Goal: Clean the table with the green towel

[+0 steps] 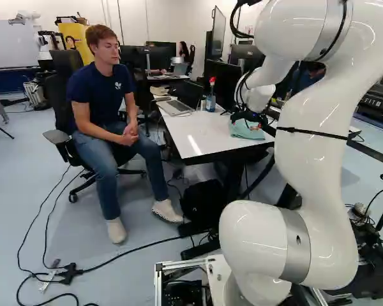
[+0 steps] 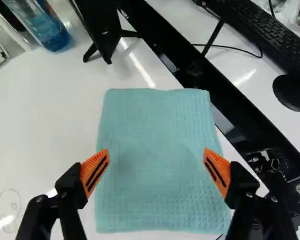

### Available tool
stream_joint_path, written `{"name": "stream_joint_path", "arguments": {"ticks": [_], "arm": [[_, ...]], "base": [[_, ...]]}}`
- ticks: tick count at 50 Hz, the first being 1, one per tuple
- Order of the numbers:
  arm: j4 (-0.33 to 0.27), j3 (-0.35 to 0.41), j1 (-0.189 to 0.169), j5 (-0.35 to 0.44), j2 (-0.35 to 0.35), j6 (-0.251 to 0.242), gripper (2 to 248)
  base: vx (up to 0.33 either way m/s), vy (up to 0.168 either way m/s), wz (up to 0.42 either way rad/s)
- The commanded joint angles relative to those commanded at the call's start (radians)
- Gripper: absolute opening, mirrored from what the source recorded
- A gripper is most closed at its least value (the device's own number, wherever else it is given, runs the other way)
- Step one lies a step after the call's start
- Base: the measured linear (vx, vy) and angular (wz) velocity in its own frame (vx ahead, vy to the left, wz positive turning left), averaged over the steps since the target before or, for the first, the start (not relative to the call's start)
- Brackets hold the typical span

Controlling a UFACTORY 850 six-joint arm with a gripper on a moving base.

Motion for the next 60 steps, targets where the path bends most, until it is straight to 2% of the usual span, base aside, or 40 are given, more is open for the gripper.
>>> {"name": "stream_joint_path", "arguments": {"ticks": [13,60], "arm": [[0.000,-0.005,0.000,0.000,-0.019,0.000,247],[0.000,-0.005,0.000,0.000,-0.020,0.000,247]], "base": [[0.000,0.000,0.000],[0.000,0.000,0.000]]}}
